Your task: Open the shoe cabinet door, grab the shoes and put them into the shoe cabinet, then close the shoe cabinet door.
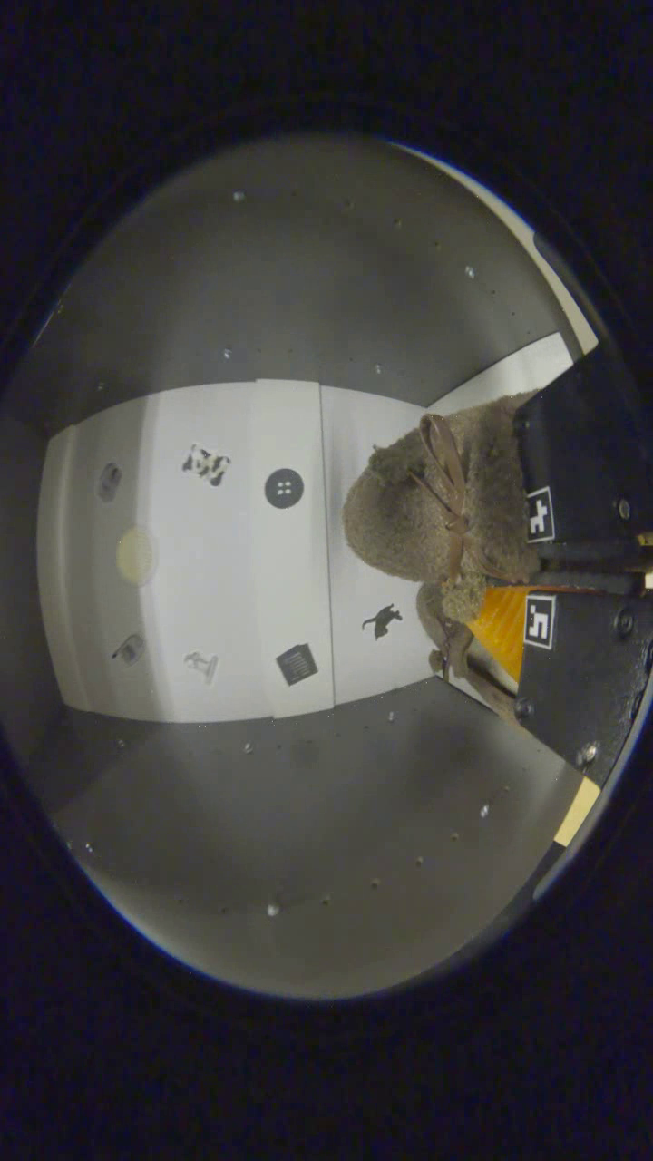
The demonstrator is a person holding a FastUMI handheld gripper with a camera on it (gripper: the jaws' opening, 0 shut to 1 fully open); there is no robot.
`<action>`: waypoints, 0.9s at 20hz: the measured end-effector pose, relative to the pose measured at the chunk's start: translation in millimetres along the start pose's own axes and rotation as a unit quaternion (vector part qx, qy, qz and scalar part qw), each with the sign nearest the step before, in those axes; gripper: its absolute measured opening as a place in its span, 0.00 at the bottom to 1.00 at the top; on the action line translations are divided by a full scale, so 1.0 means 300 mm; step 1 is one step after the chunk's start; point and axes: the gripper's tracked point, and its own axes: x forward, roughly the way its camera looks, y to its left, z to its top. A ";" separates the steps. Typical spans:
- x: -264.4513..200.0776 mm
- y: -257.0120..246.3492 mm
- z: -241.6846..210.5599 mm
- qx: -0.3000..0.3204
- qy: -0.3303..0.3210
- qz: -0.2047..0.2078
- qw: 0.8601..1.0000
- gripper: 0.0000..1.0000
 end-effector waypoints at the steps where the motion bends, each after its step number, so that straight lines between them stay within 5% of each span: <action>1: 0.036 -0.011 -0.016 0.000 0.006 -0.003 1.000 0.08; 12: 0.257 -0.110 -0.196 0.060 0.160 -0.038 0.985 0.09; 18: 0.256 -0.104 -0.198 0.074 0.175 -0.052 0.980 0.21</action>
